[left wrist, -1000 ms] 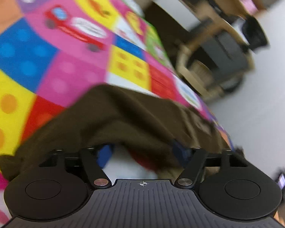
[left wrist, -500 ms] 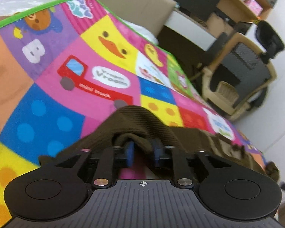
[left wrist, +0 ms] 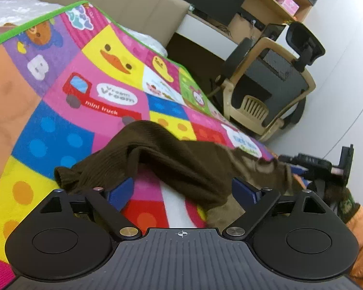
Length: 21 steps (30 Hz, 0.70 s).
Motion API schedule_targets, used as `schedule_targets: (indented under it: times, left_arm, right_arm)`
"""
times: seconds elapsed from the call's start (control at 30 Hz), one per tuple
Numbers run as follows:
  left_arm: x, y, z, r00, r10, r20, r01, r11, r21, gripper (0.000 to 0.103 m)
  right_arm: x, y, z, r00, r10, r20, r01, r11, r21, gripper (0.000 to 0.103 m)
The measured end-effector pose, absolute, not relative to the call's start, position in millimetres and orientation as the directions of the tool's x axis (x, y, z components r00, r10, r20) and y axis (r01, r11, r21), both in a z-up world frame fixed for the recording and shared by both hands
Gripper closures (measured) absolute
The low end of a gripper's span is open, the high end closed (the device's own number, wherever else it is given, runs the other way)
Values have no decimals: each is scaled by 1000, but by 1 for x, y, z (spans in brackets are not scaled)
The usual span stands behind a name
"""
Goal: Fold clothes
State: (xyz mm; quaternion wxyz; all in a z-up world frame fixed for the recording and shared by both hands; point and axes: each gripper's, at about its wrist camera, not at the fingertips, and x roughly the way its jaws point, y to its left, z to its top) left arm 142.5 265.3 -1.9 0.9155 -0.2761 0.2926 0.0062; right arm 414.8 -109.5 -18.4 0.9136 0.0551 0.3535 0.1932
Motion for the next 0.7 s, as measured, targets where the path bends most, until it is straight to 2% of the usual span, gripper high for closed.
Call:
schedule_targets:
  times: [0.13,0.27,0.37,0.5,0.57,0.6,0.7]
  left_arm:
    - [136,275,-13,817,-161,-553,-224,796,-562,11]
    - [120,294,-24,834,-170,-524,-290,674,-680,11]
    - [111,309,-33,844,-171,-509,-338,568,-750,11]
    - [131,320,-47,807,-179,-563,-425,485,-764,18]
    - [149,319,-46,799,-163,-578,-431,515,-741,27]
    - [159,319,-43,801,-128,-585,-435,548,-715,28]
    - [179,325,-22,796,159,-583,-515,683,-517,29]
  right_arm:
    - [377,-118,-13,673,411,-615,-381,905,189,40]
    - [327,-143,3,675,473,-567,-438,874,208,34]
    - [295,-152,14,701,481,-526,-475,866,158,29]
    - [261,-161,26,730,485,-482,-509,856,90,25]
    - [249,-166,30,740,485,-466,-516,854,68,24]
    - [244,-170,32,746,481,-460,-516,855,58,22]
    - [233,-185,33,765,458,-453,-505,863,21,20]
